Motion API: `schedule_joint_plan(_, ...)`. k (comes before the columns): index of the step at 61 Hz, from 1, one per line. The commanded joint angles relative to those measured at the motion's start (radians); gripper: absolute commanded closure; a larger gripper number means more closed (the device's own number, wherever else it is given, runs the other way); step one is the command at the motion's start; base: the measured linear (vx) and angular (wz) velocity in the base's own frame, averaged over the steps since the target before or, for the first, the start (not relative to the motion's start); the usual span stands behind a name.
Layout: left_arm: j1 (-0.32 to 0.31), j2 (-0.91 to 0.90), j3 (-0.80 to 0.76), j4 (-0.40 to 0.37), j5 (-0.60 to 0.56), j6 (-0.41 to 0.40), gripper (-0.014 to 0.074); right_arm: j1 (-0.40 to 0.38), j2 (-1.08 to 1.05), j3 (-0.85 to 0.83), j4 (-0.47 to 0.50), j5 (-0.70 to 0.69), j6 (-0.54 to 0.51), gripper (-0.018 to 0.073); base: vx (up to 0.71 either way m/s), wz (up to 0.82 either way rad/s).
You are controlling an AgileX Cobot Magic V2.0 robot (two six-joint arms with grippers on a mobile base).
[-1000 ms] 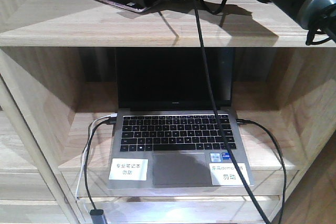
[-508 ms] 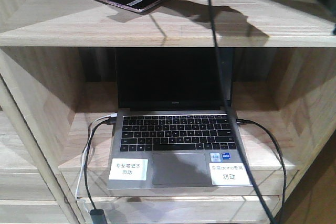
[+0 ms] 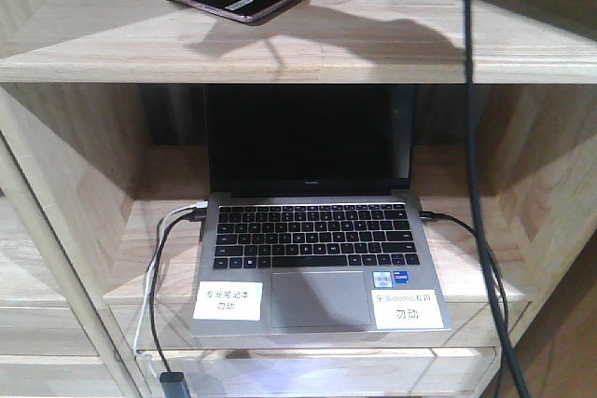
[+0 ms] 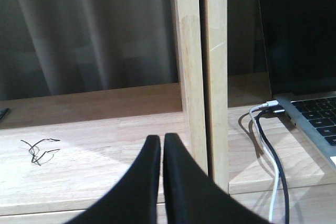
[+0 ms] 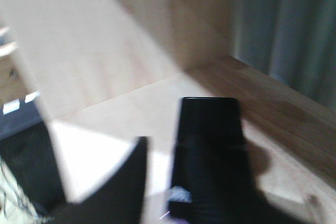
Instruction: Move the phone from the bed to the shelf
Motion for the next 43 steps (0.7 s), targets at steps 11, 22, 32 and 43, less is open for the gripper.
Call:
schedule_joint_plan(11,-0.003,-0.013,-0.022,-0.009,-0.073,-0.006,0.0595,-0.005,-0.115,-0.028,-0.030,-0.001,0.046,0.0564,0.00,0.00)
schedule_joint_plan(22,-0.003,-0.013,-0.022,-0.009,-0.073,-0.006,0.0595,-0.005,-0.215,0.141,-0.042,-0.059,0.052,0.0564,0.00,0.00)
schedule_joint_plan(32,-0.003,-0.013,-0.022,-0.009,-0.073,-0.006,0.0595,-0.005,-0.404,0.441,-0.028,-0.223,-0.032,0.0564,0.00,0.00)
schedule_joint_plan(43,-0.003,-0.013,-0.022,-0.009,-0.073,-0.006,0.0595,-0.005,-0.636,0.734,0.004,-0.404,-0.054,0.0564,0.00,0.00)
